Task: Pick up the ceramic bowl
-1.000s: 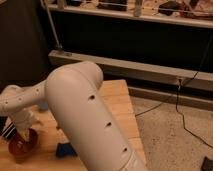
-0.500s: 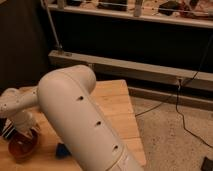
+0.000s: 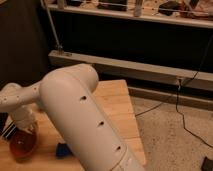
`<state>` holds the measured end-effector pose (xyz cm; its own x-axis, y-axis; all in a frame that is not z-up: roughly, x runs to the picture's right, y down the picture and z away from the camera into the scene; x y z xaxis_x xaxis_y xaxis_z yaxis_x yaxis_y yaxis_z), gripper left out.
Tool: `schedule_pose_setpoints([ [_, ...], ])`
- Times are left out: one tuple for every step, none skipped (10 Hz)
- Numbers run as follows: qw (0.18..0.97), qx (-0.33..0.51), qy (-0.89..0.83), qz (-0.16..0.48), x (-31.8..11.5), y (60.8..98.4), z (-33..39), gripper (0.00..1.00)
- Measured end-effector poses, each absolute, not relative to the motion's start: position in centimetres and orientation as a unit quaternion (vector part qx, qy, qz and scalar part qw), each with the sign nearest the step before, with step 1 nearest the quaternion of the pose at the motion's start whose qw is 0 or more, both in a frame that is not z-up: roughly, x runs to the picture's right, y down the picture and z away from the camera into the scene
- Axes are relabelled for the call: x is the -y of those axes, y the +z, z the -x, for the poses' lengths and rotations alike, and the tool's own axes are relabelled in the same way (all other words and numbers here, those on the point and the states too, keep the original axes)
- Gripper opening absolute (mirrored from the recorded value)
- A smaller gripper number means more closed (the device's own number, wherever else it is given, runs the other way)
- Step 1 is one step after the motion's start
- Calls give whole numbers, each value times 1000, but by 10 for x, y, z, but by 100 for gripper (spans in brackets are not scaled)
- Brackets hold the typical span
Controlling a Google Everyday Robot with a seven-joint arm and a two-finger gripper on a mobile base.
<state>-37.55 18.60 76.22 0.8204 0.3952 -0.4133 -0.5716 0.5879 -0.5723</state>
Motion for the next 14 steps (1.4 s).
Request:
schedule_pose_setpoints([
  [876, -127, 293, 361, -174, 761, 364, 0],
  [869, -131, 310, 362, -164, 760, 354, 0],
  [862, -133, 326, 364, -155, 759, 342, 0],
  [854, -134, 347, 364, -142, 757, 327, 0],
  [849, -134, 361, 363, -131, 754, 316, 0],
  [843, -131, 376, 361, -119, 750, 306, 0],
  [839, -126, 391, 357, -103, 743, 295, 0],
  [836, -122, 402, 354, -91, 737, 287, 0],
  [833, -118, 412, 350, -79, 729, 278, 0],
  [831, -116, 421, 345, -71, 721, 267, 0],
  [829, -117, 426, 343, -68, 715, 257, 0],
  [825, -120, 436, 339, -67, 709, 243, 0],
  [822, -122, 444, 336, -66, 707, 235, 0],
  [822, -120, 443, 336, -66, 707, 237, 0],
])
